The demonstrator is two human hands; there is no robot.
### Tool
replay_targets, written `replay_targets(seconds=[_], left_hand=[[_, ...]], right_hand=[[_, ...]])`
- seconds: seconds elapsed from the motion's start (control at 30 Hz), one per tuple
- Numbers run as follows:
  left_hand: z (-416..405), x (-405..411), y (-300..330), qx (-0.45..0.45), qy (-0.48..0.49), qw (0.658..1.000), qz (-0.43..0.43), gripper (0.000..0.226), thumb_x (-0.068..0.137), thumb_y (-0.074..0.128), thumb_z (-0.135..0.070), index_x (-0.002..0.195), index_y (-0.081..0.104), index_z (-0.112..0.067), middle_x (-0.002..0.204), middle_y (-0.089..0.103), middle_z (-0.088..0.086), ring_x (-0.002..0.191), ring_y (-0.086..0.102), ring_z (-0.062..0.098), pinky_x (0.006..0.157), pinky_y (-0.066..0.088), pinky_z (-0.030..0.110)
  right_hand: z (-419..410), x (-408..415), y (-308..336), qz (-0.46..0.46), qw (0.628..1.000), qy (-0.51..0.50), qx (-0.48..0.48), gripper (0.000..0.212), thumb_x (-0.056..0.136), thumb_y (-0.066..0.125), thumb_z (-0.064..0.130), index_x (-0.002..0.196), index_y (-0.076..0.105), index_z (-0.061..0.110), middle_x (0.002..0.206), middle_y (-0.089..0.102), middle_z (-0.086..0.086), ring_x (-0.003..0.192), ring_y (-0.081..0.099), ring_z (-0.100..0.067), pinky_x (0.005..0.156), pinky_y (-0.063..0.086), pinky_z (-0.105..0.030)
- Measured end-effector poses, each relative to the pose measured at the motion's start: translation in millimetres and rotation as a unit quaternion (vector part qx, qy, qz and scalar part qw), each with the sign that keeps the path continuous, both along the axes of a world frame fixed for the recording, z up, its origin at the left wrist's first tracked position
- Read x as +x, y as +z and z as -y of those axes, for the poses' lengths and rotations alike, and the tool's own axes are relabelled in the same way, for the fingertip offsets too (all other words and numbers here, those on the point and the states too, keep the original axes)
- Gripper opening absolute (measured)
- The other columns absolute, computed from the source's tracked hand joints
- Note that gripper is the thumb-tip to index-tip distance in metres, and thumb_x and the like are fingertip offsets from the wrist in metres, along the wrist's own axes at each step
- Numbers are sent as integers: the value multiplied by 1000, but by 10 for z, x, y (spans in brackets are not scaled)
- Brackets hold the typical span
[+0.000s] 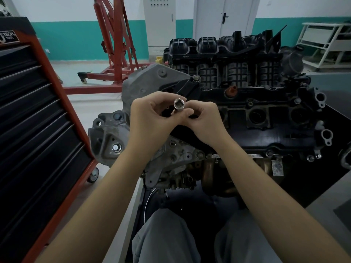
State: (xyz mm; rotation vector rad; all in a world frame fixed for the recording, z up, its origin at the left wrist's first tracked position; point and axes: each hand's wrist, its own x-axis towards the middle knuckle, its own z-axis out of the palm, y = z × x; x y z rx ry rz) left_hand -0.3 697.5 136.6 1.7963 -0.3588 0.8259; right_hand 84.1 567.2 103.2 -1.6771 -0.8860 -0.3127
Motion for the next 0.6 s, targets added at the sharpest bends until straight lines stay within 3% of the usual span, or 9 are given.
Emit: replay_targets(seconds=[0.17,0.27,0.4,0.6], left_hand=[[-3,1,7,-28,-15,999,-4,23,75,78,0,94,72,-11,88,73,-1,83,72,11,79,57,26],[-28,-6,12,-18,-76,997,-19,27,77,74,7,101,71,-5,94,73,7,90,72,19,84,57,32],[-9,4,-9,-5,-44,999,-6,24,71,81,1,92,72,-5,88,73,5,83,72,17,79,58,31],[-22,9,-19,-48,-73,996,-9,30,78,72,9,103,69,-7,94,73,6,91,72,19,85,56,32]], right_hand=[[3,1,1,-4,999,24,-25,21,83,71,1,104,71,3,98,73,-6,95,69,-14,87,53,-28],[-3,-4,-4,-4,1000,20,-13,20,82,71,1,98,70,12,91,73,0,89,69,-9,80,52,-21],[5,17,-21,-19,1000,-2,9,13,78,76,5,90,72,3,86,73,-8,84,71,-18,78,56,-33],[9,8,-9,-5,999,23,-26,21,84,69,1,105,69,2,98,73,-7,96,69,-15,89,54,-32]])
